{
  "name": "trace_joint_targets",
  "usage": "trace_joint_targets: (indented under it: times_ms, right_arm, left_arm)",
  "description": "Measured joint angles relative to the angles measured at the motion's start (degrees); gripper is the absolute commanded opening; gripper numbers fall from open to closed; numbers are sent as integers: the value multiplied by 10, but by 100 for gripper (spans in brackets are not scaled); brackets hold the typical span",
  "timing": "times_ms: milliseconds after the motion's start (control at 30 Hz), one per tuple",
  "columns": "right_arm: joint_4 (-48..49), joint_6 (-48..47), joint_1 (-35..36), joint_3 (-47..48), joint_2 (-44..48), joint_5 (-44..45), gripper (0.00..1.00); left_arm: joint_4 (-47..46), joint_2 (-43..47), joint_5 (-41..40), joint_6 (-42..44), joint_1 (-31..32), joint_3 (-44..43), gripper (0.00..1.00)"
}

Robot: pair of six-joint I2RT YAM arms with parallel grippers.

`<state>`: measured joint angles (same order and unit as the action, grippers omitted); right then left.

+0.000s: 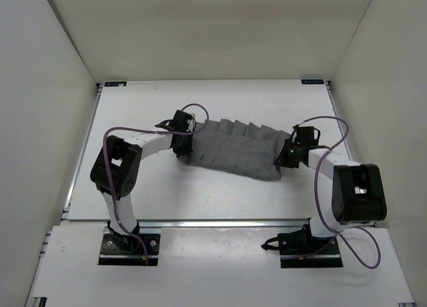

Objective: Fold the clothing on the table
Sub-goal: Fold the skirt

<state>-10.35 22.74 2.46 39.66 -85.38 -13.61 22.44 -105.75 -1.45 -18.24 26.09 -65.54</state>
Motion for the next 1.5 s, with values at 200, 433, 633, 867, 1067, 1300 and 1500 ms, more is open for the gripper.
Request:
trace_joint_targets:
  times_ms: [200,433,633,867,1067,1300,1500]
  right_arm:
    - [-38,-25,-19,71,-6,-4,0]
    - [-79,-49,9,170,15,-23,0]
    - [-82,-42,130,196,30,-45,0]
    - [-63,-6,241,236,-38,-80,0]
    - [-38,24,295,333,-127,-104,0]
    - [-16,47,357,425,-222,-120,0]
    - [-22,62,374,437,-264,-129,0]
  left_arm:
    - [4,8,-1,-16,27,13,4]
    - [-18,50,21,-51,89,73,6]
    - [-30,48,88,-67,69,80,6]
    - [-71,49,173,-86,30,108,6]
    - [-125,54,230,-102,12,143,7]
    - [-168,54,281,-121,-12,172,8]
    - [-172,54,309,-136,-31,184,8]
